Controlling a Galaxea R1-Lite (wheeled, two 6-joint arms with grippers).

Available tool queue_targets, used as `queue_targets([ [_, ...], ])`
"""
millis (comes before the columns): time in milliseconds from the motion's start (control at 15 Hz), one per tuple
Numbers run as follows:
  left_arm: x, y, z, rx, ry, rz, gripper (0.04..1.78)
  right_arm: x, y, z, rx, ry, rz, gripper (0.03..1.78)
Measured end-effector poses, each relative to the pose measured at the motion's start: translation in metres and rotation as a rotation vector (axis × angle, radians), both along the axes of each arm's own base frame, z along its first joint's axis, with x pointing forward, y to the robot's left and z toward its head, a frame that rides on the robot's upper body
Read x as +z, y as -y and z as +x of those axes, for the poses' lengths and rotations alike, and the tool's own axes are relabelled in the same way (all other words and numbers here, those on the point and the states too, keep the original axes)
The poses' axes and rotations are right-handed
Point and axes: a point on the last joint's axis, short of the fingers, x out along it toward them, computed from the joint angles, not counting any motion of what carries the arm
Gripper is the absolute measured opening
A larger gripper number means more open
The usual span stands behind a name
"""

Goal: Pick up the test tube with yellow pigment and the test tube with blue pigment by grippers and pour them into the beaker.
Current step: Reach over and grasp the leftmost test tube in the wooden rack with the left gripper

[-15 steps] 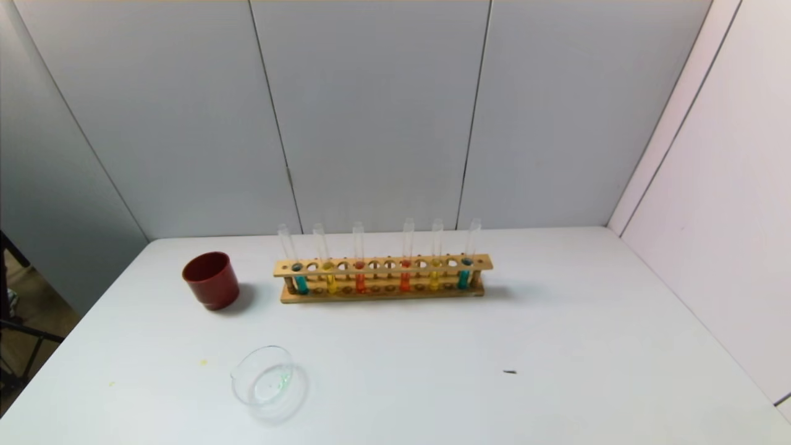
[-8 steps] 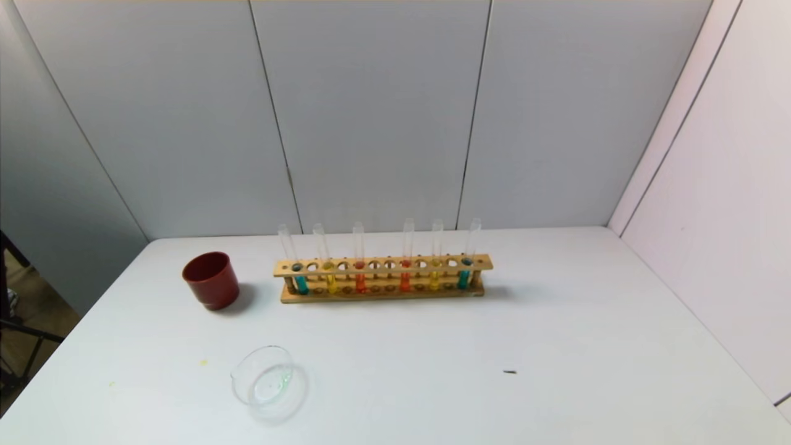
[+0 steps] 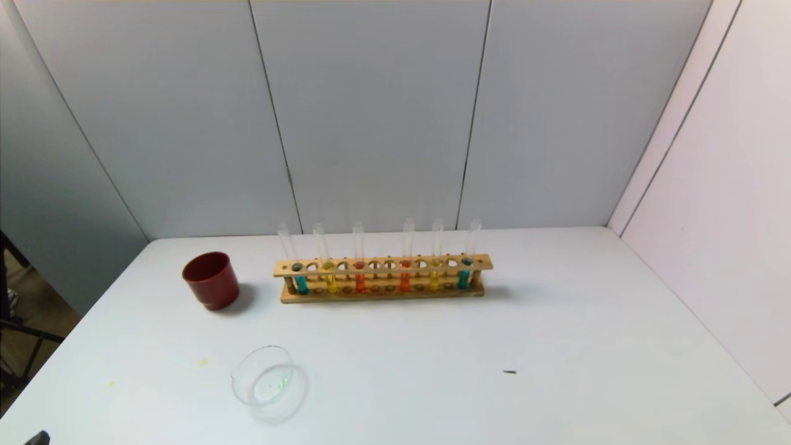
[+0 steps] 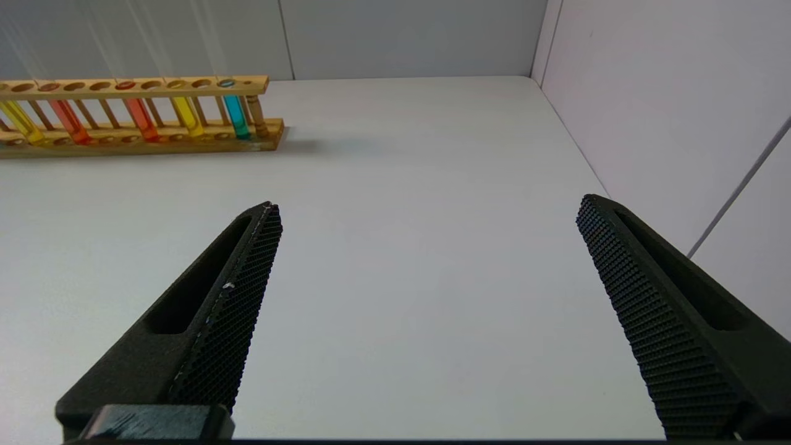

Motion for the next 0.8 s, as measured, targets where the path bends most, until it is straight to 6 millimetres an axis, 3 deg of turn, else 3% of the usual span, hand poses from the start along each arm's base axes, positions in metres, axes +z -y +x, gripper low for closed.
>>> queue_targets([
  [467, 0.037, 0.004, 0.085, -0.084, -0.019, 0.005, 1.75, 0.000, 0.000, 0.000, 0.000, 0.000, 0.000, 1.74],
  [800, 0.040, 0.024, 0.149, -0.198, -0.063, 0.009, 1.75, 0.000, 0.000, 0.000, 0.000, 0.000, 0.000, 1.74],
])
